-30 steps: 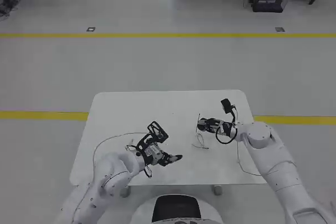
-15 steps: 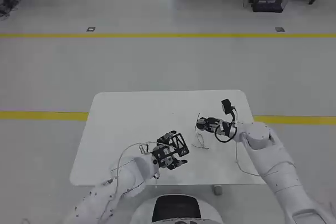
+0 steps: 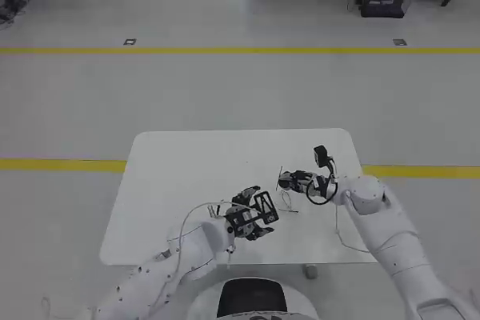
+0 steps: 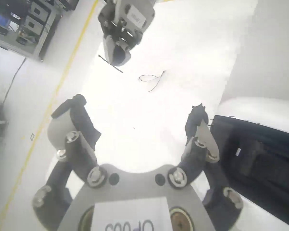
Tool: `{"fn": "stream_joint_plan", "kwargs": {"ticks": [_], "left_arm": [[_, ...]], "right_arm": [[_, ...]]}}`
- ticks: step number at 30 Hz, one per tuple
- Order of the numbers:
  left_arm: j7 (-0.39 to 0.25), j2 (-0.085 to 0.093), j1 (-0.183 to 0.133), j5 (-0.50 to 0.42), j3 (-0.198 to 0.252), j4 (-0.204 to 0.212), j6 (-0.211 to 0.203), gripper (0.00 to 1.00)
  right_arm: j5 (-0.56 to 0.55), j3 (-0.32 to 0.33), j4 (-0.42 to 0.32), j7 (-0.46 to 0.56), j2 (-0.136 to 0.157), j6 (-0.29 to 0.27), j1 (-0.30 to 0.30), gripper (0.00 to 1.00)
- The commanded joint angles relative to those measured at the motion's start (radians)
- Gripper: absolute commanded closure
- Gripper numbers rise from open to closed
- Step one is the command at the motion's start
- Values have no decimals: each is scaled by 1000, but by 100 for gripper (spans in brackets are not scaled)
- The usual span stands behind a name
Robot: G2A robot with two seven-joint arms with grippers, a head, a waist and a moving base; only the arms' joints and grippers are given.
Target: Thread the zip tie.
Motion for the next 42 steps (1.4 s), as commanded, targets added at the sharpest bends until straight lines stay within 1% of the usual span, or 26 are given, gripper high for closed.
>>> {"fn": "stream_joint_plan", "kwargs": {"ticks": [1,3,4,5,6,7,8,9,17,18,19,20,22,23,24,26,27,28,36,38,39,41,42], "left_arm": [[-10,12,-60,0,47,1,36,0],[-10,22,-111,0,97,15,69,0],[-19,29,-150,0,138,25,83,0],[-24,34,-179,0,171,34,100,0],[-24,37,-205,0,205,45,123,0],[-17,41,-234,0,248,64,162,0],[-19,44,-257,0,280,84,192,0],[-20,45,-272,0,302,93,210,0],[-20,45,-272,0,302,93,210,0],[-19,46,-279,0,303,96,205,0],[-22,49,-301,0,309,98,191,0],[-27,51,-318,0,320,99,189,0],[-86,61,-394,0,367,95,167,0],[-115,65,-430,0,397,88,167,0],[-143,69,-468,0,438,86,175,0],[-174,72,-530,0,502,87,196,0],[-187,73,-555,0,534,93,217,0],[-203,72,-578,0,562,98,247,0],[-196,72,-575,-1,562,98,246,0],[-164,73,-568,0,555,112,237,0],[-152,73,-564,0,553,112,236,0],[-112,72,-553,0,546,116,243,0],[-92,72,-541,-4,541,121,246,0]], "right_arm": [[42,1,9,20,-1,3,2,100],[77,2,17,39,-3,7,4,100],[95,2,24,49,-3,12,5,100],[107,3,29,55,-3,17,7,100],[119,3,33,59,-4,23,8,100],[138,2,40,67,-5,32,10,100],[150,0,45,73,-5,39,13,100],[154,-2,51,71,-6,43,17,100],[154,-3,55,62,-6,41,20,100],[154,-3,55,62,-6,41,20,100],[154,-5,52,52,-7,39,16,100],[155,-8,44,41,-8,40,11,100],[162,-12,35,24,-9,55,7,100],[167,-13,31,18,-9,61,5,100],[172,-13,28,13,-9,66,4,100],[179,-12,25,2,-9,76,3,100],[184,-12,23,-1,-9,80,2,100],[189,-9,23,-2,-8,84,2,100],[190,-8,23,-3,-8,84,2,100],[198,-13,9,-26,-10,81,-8,100],[205,-15,5,-32,-11,82,-9,100],[225,-17,0,-42,-13,87,-12,100],[243,-18,-2,-44,-15,92,-13,100]]}}
